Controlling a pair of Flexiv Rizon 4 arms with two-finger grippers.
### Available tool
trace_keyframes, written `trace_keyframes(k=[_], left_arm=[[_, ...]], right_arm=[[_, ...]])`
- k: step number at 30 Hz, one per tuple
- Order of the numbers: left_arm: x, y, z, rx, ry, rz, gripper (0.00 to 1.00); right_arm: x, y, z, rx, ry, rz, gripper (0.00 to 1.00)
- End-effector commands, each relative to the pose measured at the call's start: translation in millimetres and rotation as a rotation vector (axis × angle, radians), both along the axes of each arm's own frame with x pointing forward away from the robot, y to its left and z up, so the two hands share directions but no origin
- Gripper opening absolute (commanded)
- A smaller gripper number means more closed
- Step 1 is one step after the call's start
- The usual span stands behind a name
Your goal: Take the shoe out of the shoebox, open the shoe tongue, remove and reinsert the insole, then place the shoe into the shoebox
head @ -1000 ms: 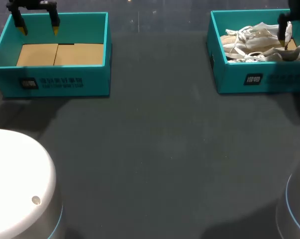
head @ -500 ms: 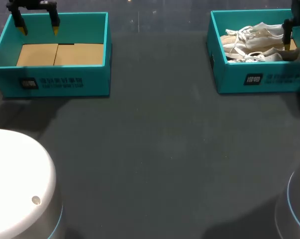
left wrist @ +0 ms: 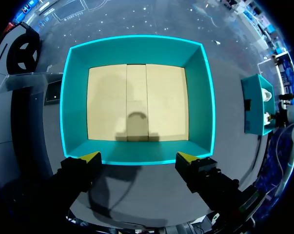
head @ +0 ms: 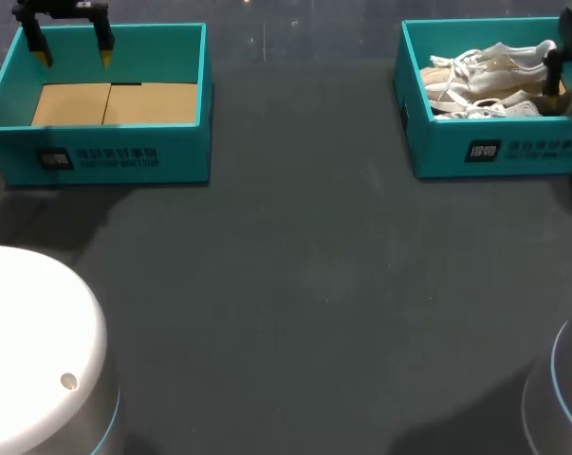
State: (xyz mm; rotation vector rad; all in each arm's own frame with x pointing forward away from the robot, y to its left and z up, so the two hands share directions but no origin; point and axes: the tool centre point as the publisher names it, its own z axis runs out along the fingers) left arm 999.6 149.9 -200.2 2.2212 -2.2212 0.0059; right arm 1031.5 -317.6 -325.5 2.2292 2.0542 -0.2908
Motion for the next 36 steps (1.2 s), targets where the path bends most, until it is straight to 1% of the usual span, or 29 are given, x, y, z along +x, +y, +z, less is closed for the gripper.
trace_keyframes(k=[1,5,10,12,14,15,20,22,25,29,35,36], left_arm=[[0.0,0.0,0.0,0.001,0.001,0.000,1.00],[0.0,0.0,0.0,0.001,0.001,0.000,1.00],[0.0,0.0,0.0,0.001,0.001,0.000,1.00],[0.0,0.0,0.0,0.001,0.001,0.000,1.00],[0.0,0.0,0.0,0.001,0.001,0.000,1.00],[0.0,0.0,0.0,0.001,0.001,0.000,1.00],[0.0,0.0,0.0,0.001,0.001,0.000,1.00],[0.0,0.0,0.0,0.001,0.001,0.000,1.00],[0.0,0.0,0.0,0.001,0.001,0.000,1.00],[0.0,0.0,0.0,0.001,0.001,0.000,1.00],[0.0,0.0,0.0,0.001,0.001,0.000,1.00],[0.0,0.0,0.0,0.001,0.001,0.000,1.00]], right_arm=[[6.7,-3.3,-10.7,0.011,0.017,-0.003,0.71],[5.6,-4.9,-16.7,0.027,0.020,-0.004,0.63],[3.9,-7.1,-24.7,0.038,0.020,-0.005,0.61],[3.1,-7.7,-26.6,0.044,0.019,-0.006,0.57],[1.9,-7.4,-27.1,0.048,0.013,-0.005,0.57],[1.2,-7.4,-27.1,0.049,0.012,-0.005,0.59],[-3.3,-5.4,-22.2,0.052,-0.002,-0.007,0.57],[-5.2,-4.6,-19.3,0.052,-0.006,-0.008,0.59],[-8.2,-3.9,-15.8,0.052,-0.018,-0.009,0.67],[-11.8,-5.1,-14.4,0.052,-0.027,-0.011,0.67],[-13.2,-7.6,-21.0,0.056,-0.030,-0.004,0.77],[-13.1,-7.6,-22.2,0.059,-0.029,-0.004,0.76]])
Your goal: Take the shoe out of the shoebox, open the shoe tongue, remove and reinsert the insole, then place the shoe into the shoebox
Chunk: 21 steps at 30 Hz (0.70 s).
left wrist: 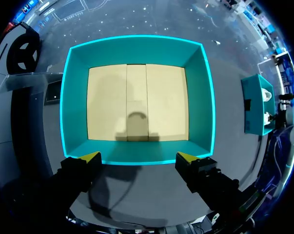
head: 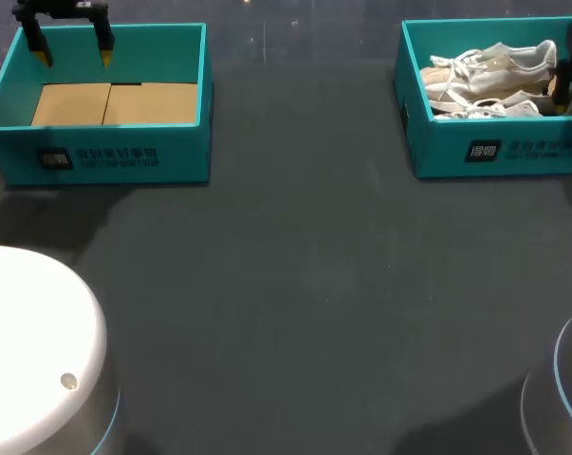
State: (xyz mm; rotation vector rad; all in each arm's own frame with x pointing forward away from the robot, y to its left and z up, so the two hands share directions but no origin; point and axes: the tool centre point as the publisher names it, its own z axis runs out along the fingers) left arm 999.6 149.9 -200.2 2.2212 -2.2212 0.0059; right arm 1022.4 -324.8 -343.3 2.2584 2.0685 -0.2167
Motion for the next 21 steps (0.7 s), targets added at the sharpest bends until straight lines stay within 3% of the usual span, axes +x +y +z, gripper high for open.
trace_keyframes(k=[1,6,8,12,14,15,21], left_arm=[[0.1,0.0,0.0,0.001,0.001,0.000,1.00],[0.1,0.0,0.0,0.001,0.001,0.000,1.00],[0.1,0.0,0.0,0.001,0.001,0.000,1.00],[0.1,0.0,0.0,0.001,0.001,0.000,1.00],[0.1,0.0,0.0,0.001,0.001,0.000,1.00],[0.1,0.0,0.0,0.001,0.001,0.000,1.00],[0.1,0.0,0.0,0.001,0.001,0.000,1.00]], right_arm=[[-3.7,-0.1,-5.9,0.009,-0.007,0.002,0.74],[-3.1,2.2,-11.2,0.008,0.005,0.011,0.66],[-3.3,1.9,-12.8,0.009,0.008,0.012,0.53],[-4.9,4.2,-14.3,0.010,0.016,0.013,0.41],[-6.2,5.5,-13.6,0.008,0.018,0.012,0.17],[-6.9,5.7,-12.8,0.006,0.017,0.008,0.00],[-10.1,5.4,-8.1,-0.004,0.017,-0.006,0.00]])
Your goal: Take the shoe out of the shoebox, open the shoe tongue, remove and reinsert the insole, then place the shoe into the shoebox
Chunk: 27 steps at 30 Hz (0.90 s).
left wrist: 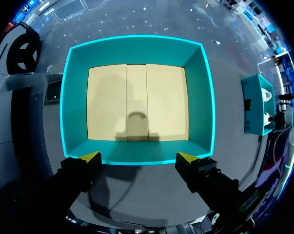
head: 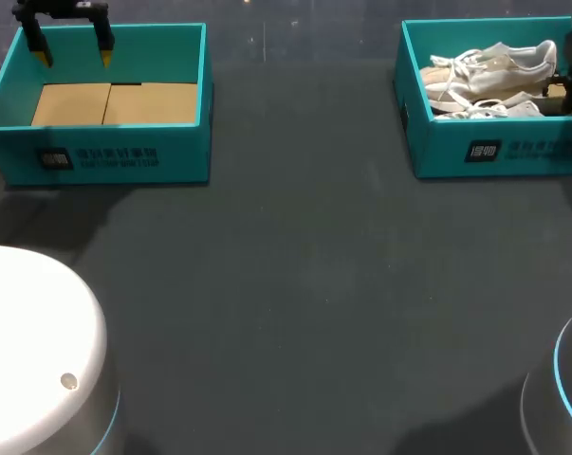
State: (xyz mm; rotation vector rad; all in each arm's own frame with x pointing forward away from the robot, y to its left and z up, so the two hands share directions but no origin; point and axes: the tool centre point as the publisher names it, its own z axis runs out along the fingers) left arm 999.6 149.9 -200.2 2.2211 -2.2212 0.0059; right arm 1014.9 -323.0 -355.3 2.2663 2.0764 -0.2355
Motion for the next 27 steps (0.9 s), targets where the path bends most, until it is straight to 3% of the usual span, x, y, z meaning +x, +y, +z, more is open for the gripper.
trace_keyframes(k=[1,8,27], left_arm=[[0.0,0.0,0.0,0.001,0.001,0.000,1.00],[0.0,0.0,0.0,0.001,0.001,0.000,1.00],[0.0,0.0,0.0,0.001,0.001,0.000,1.00]], right_arm=[[-3.0,3.3,5.3,-0.007,0.000,-0.008,0.00],[-2.3,-1.3,21.3,-0.022,-0.004,-0.047,0.00],[19.4,-14.3,97.1,-0.046,-0.049,-0.145,0.00]])
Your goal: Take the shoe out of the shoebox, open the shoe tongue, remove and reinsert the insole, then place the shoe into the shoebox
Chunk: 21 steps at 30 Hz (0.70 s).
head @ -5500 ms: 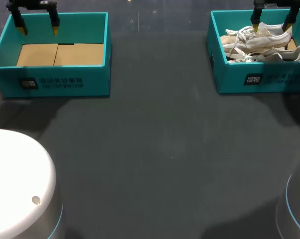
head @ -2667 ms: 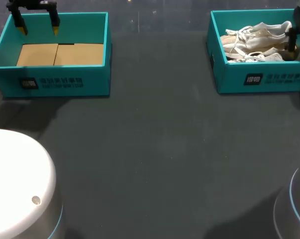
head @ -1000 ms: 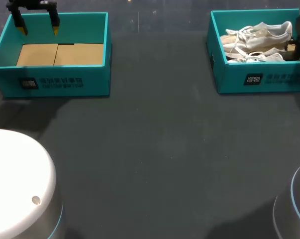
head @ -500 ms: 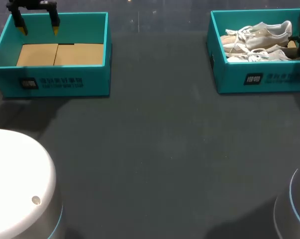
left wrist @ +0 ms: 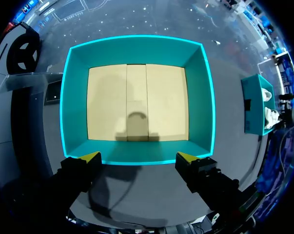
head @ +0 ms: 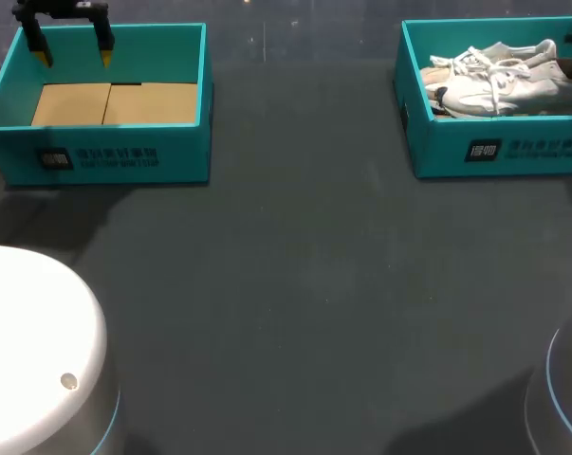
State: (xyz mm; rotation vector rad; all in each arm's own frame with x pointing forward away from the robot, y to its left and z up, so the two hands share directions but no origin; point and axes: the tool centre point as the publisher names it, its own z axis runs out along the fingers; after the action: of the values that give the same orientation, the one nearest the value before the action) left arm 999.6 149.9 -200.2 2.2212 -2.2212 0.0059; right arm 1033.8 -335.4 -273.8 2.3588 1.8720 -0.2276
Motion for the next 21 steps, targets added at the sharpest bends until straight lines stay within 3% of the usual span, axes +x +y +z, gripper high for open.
trace_keyframes(k=[1,11,21], left_arm=[[0.0,0.0,0.0,0.001,0.001,0.000,1.00],[0.0,0.0,0.0,0.001,0.001,0.000,1.00],[0.0,0.0,0.0,0.001,0.001,0.000,1.00]], right_arm=[[1.5,-1.7,19.6,0.005,0.005,-0.014,0.00],[-2.4,6.1,64.1,-0.019,-0.020,-0.044,0.00],[-44.2,30.8,109.5,-0.054,-0.066,-0.035,0.00]])
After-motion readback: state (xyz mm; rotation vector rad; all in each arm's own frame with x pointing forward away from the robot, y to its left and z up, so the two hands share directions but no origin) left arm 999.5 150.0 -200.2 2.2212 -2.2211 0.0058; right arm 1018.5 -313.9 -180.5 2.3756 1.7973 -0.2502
